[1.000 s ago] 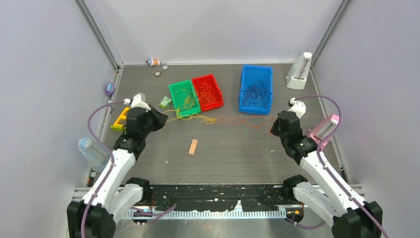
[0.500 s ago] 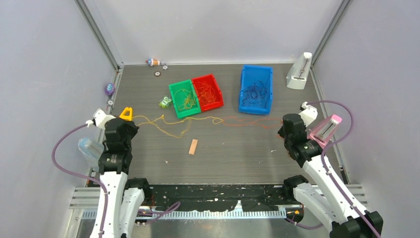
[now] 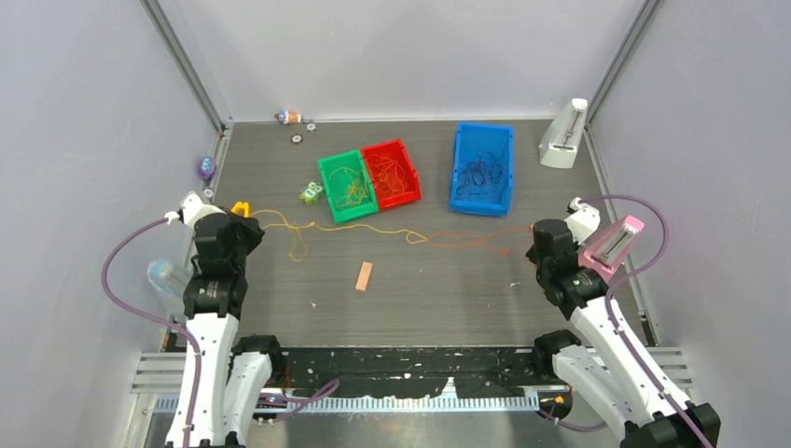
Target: Untangle the cables
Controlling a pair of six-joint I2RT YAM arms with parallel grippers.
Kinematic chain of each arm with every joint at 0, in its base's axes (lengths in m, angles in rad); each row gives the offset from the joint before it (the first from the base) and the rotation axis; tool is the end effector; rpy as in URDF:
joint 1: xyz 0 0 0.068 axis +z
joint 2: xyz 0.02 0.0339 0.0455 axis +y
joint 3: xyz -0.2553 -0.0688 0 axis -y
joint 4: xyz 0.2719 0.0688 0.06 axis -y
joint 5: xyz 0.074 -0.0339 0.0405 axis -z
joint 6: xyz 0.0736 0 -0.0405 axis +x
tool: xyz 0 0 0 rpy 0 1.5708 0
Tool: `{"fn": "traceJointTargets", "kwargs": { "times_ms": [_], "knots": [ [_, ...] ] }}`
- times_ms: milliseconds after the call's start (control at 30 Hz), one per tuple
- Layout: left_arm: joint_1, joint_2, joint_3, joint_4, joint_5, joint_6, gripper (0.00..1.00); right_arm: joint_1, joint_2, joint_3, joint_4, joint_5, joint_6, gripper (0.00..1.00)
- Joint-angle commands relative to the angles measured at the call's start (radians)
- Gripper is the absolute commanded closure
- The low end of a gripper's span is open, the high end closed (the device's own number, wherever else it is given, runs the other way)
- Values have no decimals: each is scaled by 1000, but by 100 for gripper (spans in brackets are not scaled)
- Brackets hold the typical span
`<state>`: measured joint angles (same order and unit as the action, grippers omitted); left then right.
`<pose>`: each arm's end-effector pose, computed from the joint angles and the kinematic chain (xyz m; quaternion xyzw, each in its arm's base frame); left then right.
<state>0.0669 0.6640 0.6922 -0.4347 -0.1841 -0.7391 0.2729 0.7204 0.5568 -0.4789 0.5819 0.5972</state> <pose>0.2221 0.0284 0.2806 -0.3727 0.7453 -0.1081 0.5422 0.2176 0.0189 0.2156 0.2650 0.8247 -0.0519 0.4970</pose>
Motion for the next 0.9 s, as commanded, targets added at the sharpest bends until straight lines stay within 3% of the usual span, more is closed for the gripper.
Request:
{"fn": "traceJointTargets", "kwargs": {
  "times_ms": [0, 167, 233, 267, 300, 333, 400, 467, 600, 767, 867],
  "knots": [
    [3, -35, 79, 45, -4, 73, 100, -3, 31, -8, 56, -31, -15, 95],
    [1, 26, 113, 152, 366, 92, 100, -3, 98, -41, 169, -321, -129, 94],
    [-6, 61, 137, 164, 457, 91, 100, -4, 115, -60, 204, -400, -150, 88],
    [-12, 70, 146, 165, 476, 94, 100, -3, 118, -65, 219, -431, -156, 65],
    [-15, 76, 153, 165, 483, 96, 100, -3, 115, -71, 223, -440, -165, 48],
    [-18, 76, 157, 165, 489, 102, 100, -3, 110, -73, 231, -453, -170, 19],
    [-19, 72, 159, 164, 489, 106, 100, -3, 101, -74, 249, -487, -214, 4],
    [-19, 66, 158, 158, 488, 111, 100, -2, 98, -66, 269, -546, -254, 1],
    [-21, 58, 148, 149, 484, 118, 100, 15, 129, -33, 315, -714, -302, 5],
    [-21, 58, 159, 130, 490, 127, 100, 220, 219, 22, 401, -691, -364, 5],
    [-20, 57, 182, 121, 511, 126, 100, 330, 302, 48, 548, -694, -406, 5]
  ]
}}
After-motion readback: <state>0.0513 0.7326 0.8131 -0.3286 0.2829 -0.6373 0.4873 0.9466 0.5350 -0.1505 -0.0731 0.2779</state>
